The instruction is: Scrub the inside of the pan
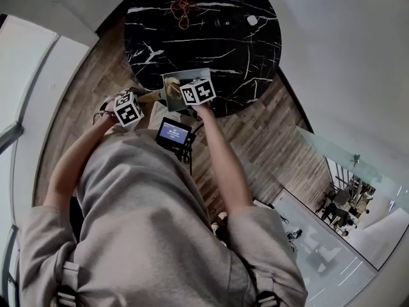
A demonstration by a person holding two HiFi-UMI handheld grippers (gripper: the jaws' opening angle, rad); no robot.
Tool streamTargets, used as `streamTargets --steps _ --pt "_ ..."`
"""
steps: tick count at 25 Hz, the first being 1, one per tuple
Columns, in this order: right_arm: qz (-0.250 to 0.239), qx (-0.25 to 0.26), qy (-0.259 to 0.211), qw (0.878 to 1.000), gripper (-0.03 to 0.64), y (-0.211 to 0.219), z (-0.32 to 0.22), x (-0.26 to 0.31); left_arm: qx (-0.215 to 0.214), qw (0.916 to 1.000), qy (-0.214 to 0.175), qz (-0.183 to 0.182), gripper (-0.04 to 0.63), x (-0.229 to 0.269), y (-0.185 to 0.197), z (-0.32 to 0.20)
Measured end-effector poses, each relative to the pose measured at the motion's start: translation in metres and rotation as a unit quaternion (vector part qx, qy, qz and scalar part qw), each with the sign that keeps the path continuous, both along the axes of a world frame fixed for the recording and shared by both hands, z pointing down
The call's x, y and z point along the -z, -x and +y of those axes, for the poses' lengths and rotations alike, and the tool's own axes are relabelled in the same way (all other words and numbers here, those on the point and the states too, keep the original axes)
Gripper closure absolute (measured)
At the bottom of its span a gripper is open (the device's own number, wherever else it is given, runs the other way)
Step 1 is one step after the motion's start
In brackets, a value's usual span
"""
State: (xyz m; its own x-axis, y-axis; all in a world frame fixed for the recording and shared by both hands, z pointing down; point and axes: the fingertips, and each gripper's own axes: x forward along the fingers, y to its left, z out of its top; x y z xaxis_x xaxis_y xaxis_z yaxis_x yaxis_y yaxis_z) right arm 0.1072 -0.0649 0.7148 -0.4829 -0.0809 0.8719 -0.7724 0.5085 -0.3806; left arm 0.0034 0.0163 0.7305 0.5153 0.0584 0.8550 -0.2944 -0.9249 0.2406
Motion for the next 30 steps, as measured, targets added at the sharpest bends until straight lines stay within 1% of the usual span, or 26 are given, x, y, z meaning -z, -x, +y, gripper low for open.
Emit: streamTargets --steps 1,2,3,4,6,7,8,9,10,11,12,13,14,15,16,17,18,19,21,23,24,25,26,28,29,30 --pt "0.008 0.013 -0.007 1.000 0.566 -0.012 0.001 0.006 -0.001 1.0000 0.000 0.000 0.485 0.000 0.001 0.000" --pt "0.035 0.026 -0.020 0.999 0.566 -0.029 -0.001 0.011 -0.002 1.0000 0.000 0.000 0.485 0.000 0.001 0.000" --pt "0.074 0.040 -0.038 0.996 0.566 -0.049 -0.007 0.014 -0.003 1.0000 0.000 0.000 0.485 -0.001 0.001 0.000" --pt "0.116 0.055 -0.056 0.990 0.566 -0.070 -0.015 0.015 -0.004 1.0000 0.000 0.000 0.485 -0.001 0.002 0.000" --pt "0.189 0.087 -0.087 0.974 0.566 -0.105 -0.033 0.020 -0.005 1.0000 0.000 -0.001 0.485 -0.001 0.002 -0.001" --pt "0.214 0.105 -0.099 0.966 0.566 -0.116 -0.040 0.023 -0.005 1.0000 0.001 -0.001 0.485 0.000 0.001 0.000" --pt "0.236 0.131 -0.115 0.956 0.566 -0.121 -0.048 0.027 -0.005 1.0000 0.000 -0.001 0.485 0.000 0.001 0.000" --pt "0.259 0.172 -0.136 0.941 0.566 -0.123 -0.054 0.029 -0.004 1.0000 0.000 -0.002 0.485 0.000 0.000 0.000" --pt "0.285 0.232 -0.165 0.915 0.566 -0.121 -0.060 0.030 -0.004 1.0000 -0.001 -0.003 0.485 0.000 0.000 0.000" --pt "0.311 0.309 -0.195 0.877 0.566 -0.118 -0.061 0.029 -0.003 1.0000 -0.001 -0.003 0.485 -0.001 0.000 0.000" --pt "0.333 0.393 -0.220 0.828 0.566 -0.114 -0.059 0.027 -0.004 1.0000 -0.002 -0.004 0.485 -0.001 0.000 0.000" --pt "0.347 0.471 -0.235 0.776 0.566 -0.110 -0.052 0.022 -0.004 1.0000 -0.003 -0.003 0.485 -0.002 0.000 0.001" --pt "0.354 0.533 -0.242 0.730 0.568 -0.107 -0.045 0.016 -0.005 1.0000 -0.004 -0.002 0.485 -0.002 0.000 0.001" --pt "0.358 0.575 -0.244 0.694 0.568 -0.105 -0.040 0.010 -0.005 1.0000 -0.005 -0.002 0.485 -0.002 0.000 0.001" --pt "0.363 0.597 -0.245 0.673 0.569 -0.104 -0.038 0.006 -0.004 1.0000 -0.006 -0.003 0.485 -0.001 0.001 0.001" --pt "0.369 0.600 -0.248 0.665 0.569 -0.104 -0.039 0.003 -0.004 1.0000 -0.006 -0.003 0.485 -0.001 0.001 0.001" --pt "0.377 0.591 -0.252 0.667 0.571 -0.104 -0.043 0.002 -0.004 1.0000 -0.007 -0.003 0.485 -0.001 0.000 0.001" --pt "0.384 0.579 -0.255 0.673 0.569 -0.103 -0.046 0.001 -0.004 1.0000 -0.008 -0.003 0.485 -0.001 0.000 0.001" --pt "0.395 0.564 -0.254 0.679 0.569 -0.101 -0.051 -0.001 -0.001 1.0000 -0.008 -0.002 0.485 -0.001 -0.001 0.001" --pt "0.400 0.555 -0.241 0.689 0.569 -0.101 -0.053 -0.001 0.002 1.0000 -0.009 -0.002 0.485 -0.001 -0.001 -0.001" --pt "0.400 0.554 -0.226 0.694 0.569 -0.101 -0.051 -0.003 0.002 0.9999 -0.010 -0.003 0.485 -0.001 0.000 -0.001" --pt "0.398 0.560 -0.206 0.697 0.572 -0.102 -0.047 -0.005 0.001 0.9999 -0.011 -0.004 0.485 -0.002 0.000 -0.002" --pt "0.396 0.571 -0.183 0.695 0.578 -0.103 -0.041 -0.009 0.000 0.9999 -0.013 -0.005 0.485 -0.002 0.000 -0.002" --pt "0.392 0.594 -0.142 0.688 0.577 -0.107 -0.027 -0.015 -0.001 0.9998 -0.015 -0.009 0.485 -0.002 -0.001 -0.004" --pt "0.389 0.600 -0.126 0.688 0.577 -0.110 -0.021 -0.016 -0.001 0.9998 -0.014 -0.011 0.485 -0.002 -0.002 -0.004" --pt "0.383 0.601 -0.112 0.693 0.575 -0.112 -0.015 -0.017 0.000 0.9998 -0.013 -0.012 0.485 -0.001 -0.002 -0.005"
